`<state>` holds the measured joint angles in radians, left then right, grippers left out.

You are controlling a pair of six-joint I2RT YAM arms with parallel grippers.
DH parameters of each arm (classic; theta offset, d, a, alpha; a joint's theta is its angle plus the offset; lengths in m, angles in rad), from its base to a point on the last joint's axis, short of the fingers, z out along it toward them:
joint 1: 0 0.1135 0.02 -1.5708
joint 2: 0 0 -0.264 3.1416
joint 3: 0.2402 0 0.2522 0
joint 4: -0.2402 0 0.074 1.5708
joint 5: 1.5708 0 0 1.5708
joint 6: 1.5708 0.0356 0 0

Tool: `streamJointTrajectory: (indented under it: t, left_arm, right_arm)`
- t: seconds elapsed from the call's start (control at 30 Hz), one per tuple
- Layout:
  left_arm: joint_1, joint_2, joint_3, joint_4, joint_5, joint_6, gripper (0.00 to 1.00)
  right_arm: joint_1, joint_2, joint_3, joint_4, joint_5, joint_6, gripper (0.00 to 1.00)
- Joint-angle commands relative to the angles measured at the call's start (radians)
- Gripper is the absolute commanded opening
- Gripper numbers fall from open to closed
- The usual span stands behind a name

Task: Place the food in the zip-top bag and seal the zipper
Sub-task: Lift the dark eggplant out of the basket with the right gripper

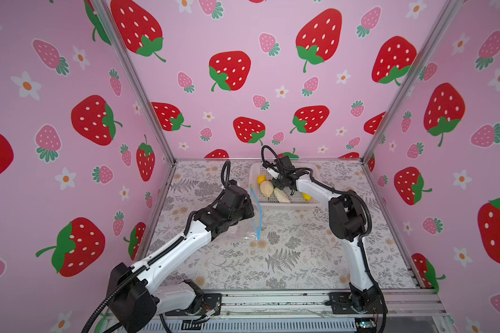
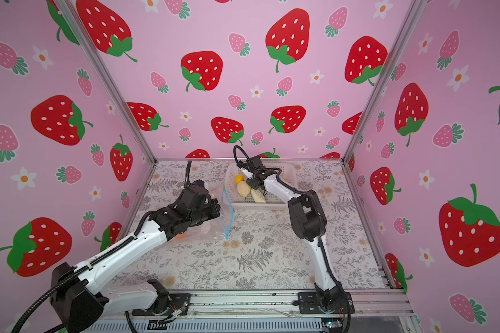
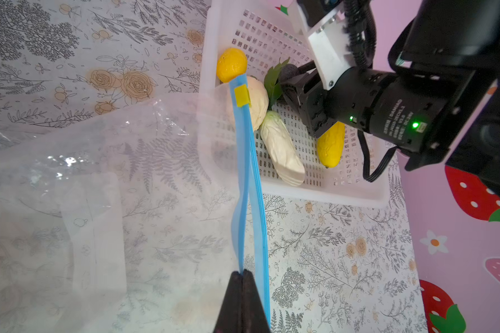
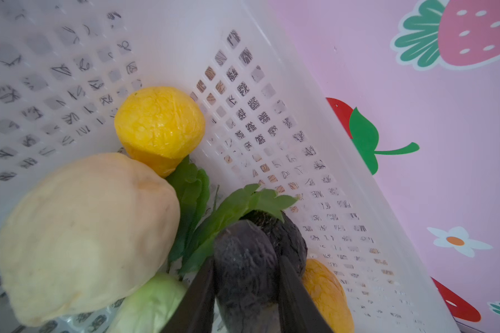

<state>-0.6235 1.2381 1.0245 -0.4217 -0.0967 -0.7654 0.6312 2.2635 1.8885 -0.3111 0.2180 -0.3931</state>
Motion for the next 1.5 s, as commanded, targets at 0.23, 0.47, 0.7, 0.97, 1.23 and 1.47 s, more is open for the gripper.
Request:
streamJointTrajectory:
  t: [0.23,0.47,0.7,0.97,1.23,1.47]
  left_arm:
    - [0.004,-0.011,-0.001,0.013,-0.018,-0.018,0.00]
    - [0.005,-0.015,0.005,0.013,-0.017,-0.018,0.00]
    - [0.004,-0.023,0.003,0.012,-0.015,-0.017,0.00]
    - [0.005,-0.028,0.002,0.020,-0.013,-0.018,0.00]
    - [0.009,-0.029,0.010,0.029,-0.028,-0.021,0.00]
    - [0.023,-0.020,0.015,0.061,-0.023,-0.050,0.00]
  right_arm:
    - [-0.012,-0.071,0.052,0.000,0.043,0.089,0.31]
    - [-0.021,-0.120,0.028,-0.011,-0.065,0.177,0.31]
    - [-0.028,-0.155,0.006,-0.013,-0.115,0.225,0.31]
    - [-0.035,-0.215,-0.050,0.061,-0.206,0.342,0.31]
    - [-0.051,-0.389,-0.315,0.391,-0.360,0.633,0.30]
    - [-0.068,-0.534,-0.588,0.712,-0.290,1.022,0.28]
